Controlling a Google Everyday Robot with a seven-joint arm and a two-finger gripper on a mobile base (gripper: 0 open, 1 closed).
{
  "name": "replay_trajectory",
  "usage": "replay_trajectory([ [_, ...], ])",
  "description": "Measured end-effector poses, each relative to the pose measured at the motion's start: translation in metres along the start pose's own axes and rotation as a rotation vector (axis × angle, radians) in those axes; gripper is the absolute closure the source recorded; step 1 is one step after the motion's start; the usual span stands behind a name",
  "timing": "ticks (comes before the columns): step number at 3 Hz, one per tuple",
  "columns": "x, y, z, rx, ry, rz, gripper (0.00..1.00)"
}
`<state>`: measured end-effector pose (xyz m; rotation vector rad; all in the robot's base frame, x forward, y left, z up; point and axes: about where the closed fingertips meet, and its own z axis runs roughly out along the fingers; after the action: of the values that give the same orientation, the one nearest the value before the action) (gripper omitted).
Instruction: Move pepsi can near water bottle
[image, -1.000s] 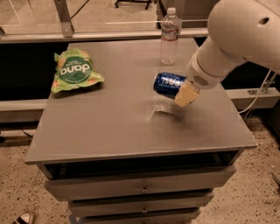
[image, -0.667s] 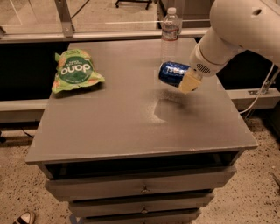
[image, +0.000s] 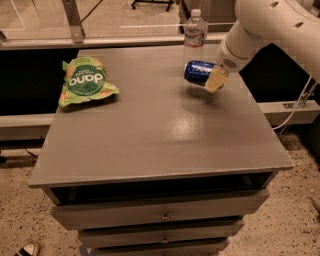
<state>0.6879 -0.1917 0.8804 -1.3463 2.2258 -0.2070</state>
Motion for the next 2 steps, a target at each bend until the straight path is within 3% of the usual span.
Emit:
replay_trajectory([
  [1,-0.005,-0.017,0.019,-0.025,0.004,-0.013,0.83],
  [2,-0.006,-0.027,0.031,-0.048,0.017,-0.027,0.51],
])
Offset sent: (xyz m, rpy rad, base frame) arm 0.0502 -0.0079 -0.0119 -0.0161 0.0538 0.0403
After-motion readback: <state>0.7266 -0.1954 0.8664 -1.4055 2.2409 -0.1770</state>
